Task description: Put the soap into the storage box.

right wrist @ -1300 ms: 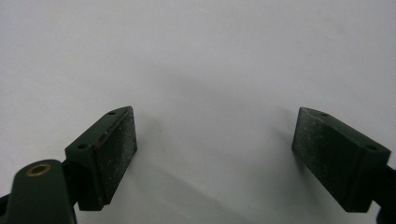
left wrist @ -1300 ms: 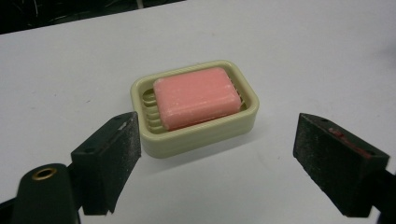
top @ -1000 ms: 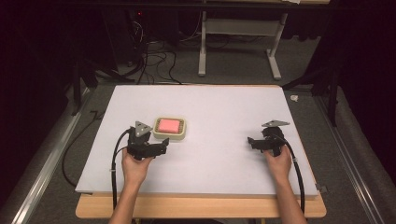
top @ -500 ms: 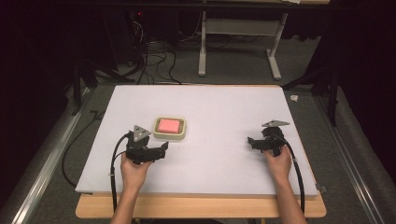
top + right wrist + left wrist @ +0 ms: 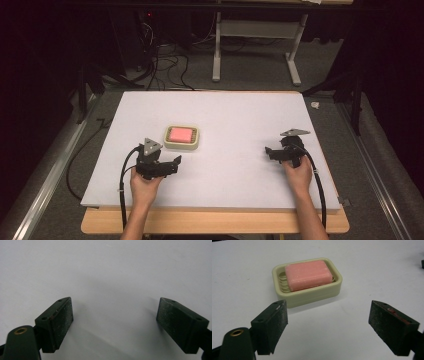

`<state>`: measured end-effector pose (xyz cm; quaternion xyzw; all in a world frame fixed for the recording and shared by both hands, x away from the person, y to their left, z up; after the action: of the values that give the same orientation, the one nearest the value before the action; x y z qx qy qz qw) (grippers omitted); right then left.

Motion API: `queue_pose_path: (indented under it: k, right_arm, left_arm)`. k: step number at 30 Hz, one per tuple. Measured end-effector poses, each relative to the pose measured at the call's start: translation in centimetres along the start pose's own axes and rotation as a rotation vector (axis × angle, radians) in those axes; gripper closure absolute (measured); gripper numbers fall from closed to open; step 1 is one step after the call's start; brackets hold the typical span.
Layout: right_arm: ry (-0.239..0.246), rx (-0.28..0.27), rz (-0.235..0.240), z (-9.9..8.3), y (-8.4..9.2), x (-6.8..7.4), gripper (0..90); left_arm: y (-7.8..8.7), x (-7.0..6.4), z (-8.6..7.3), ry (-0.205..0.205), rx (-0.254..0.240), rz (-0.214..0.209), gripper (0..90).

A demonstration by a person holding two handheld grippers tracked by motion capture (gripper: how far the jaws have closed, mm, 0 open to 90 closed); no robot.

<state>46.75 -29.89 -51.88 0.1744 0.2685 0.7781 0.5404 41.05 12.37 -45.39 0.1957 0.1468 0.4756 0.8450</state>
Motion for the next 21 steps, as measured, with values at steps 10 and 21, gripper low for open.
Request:
queue_pose_path:
  k: [10,21]
  right_arm:
    - [-0.001,0.000,0.000,0.0,0.0,0.0,14.4]
    - [-0.001,0.000,0.000,0.0,0.0,0.0,14.4]
  left_arm:
    - [0.1,0.6,-0.7,0.019,0.006,0.013,16.4]
    - [-0.1,1.9,-1.5,0.036,0.019,0.048,16.8]
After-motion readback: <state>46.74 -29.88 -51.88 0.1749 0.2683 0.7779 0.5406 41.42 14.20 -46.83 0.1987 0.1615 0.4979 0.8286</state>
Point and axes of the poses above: each handheld gripper's, and its own axes: y roughly backward along the jaws, z roughly out of its top, x roughly to its left, the point moved 5 cm from there along -y, roughly forward along the jaws, and after that the axes turned 8 degrees about -x, right-handed, at the moved point
